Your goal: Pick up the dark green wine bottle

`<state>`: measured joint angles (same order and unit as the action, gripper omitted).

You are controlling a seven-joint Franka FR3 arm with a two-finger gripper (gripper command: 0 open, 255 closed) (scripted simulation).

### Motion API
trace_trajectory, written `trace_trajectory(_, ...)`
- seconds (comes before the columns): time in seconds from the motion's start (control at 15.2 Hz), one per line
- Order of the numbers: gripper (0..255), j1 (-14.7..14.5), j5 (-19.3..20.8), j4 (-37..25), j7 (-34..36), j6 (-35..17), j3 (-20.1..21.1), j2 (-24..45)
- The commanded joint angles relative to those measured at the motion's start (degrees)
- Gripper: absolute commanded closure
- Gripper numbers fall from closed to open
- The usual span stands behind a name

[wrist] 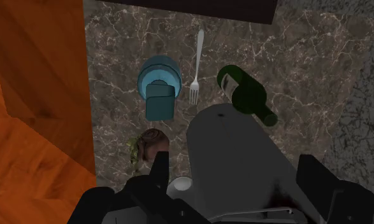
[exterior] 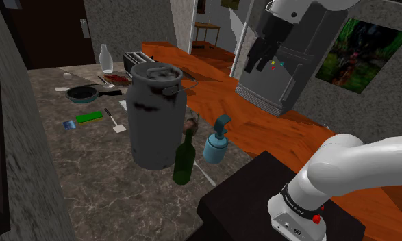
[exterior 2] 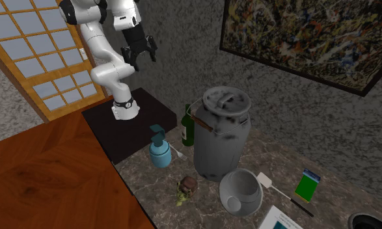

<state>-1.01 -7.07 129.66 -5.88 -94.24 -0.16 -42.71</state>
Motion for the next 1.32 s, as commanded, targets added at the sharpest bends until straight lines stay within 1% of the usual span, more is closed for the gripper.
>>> trace_trajectory(0.0,0,0.0,0.0,0.0,0.0,0.0,0.0,0.0)
trace_trajectory(0.33,0,-1.1,-1.3,6.4,3.4,-8.7,4.6,1.8)
trace_trajectory(0.59,0,-1.9,-2.3,10.2,6.3,-15.9,8.3,4.9)
trace_trajectory(0.99,0,-2.9,-2.8,13.7,11.1,-27.1,14.2,12.3)
trace_trajectory(1.25,0,-2.9,-1.9,14.4,14.9,-34.5,18.2,19.0)
